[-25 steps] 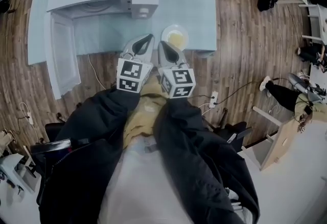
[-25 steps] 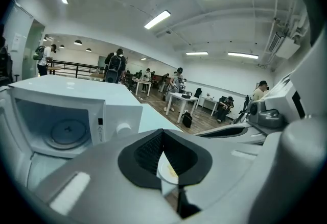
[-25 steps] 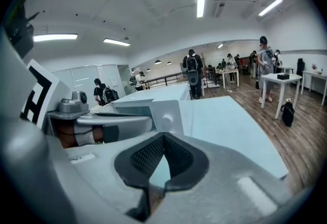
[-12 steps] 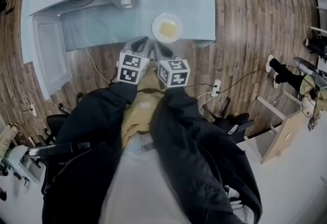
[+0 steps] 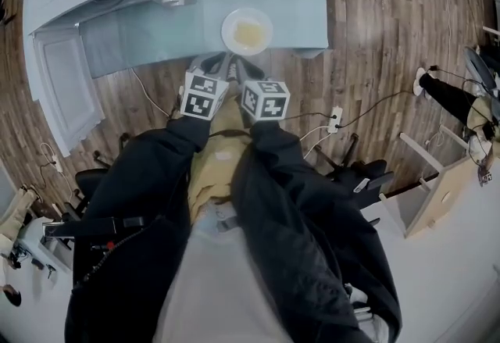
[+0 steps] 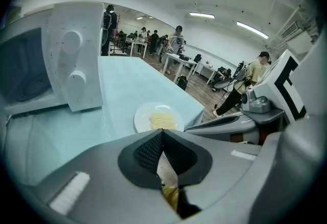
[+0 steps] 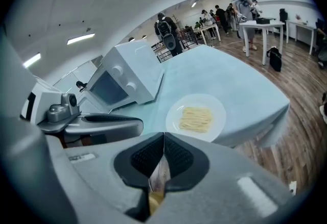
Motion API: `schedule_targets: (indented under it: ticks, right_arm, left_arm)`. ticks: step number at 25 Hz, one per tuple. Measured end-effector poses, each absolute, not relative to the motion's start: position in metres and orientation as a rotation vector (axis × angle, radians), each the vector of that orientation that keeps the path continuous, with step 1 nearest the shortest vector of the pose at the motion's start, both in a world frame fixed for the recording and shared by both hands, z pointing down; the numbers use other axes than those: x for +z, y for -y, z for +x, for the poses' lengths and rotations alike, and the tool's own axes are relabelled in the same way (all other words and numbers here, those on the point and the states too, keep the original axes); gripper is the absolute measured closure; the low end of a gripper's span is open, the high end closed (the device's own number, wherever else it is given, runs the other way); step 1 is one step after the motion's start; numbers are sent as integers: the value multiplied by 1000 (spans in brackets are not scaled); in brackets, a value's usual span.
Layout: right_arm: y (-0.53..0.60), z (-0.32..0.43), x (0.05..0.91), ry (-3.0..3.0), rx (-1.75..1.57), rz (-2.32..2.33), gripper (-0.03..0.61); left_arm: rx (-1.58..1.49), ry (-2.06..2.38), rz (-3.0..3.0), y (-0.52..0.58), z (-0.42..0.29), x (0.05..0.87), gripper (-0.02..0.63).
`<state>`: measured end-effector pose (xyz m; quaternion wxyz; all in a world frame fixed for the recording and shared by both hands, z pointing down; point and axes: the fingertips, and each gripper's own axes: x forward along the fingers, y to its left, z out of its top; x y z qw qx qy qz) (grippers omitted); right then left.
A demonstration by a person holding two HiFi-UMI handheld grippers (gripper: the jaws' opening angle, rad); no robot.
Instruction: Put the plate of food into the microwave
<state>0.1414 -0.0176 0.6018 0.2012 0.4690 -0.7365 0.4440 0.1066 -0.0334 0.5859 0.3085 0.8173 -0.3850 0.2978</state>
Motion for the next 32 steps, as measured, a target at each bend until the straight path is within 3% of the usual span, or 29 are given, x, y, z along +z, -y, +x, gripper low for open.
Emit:
schedule_targets:
  ticks: [2,20,32]
  right_arm:
    - [18,147,609,2047,1270,1323,548]
    - [16,171,670,1834,1610,1487,451]
    - [30,175,684,1796,1984,1561,438]
  left_arm:
    - [800,1006,2151,32,110,591,615]
    - [830,914,2061,38,112,616,615]
    - [856,935,2062,33,101,617,615]
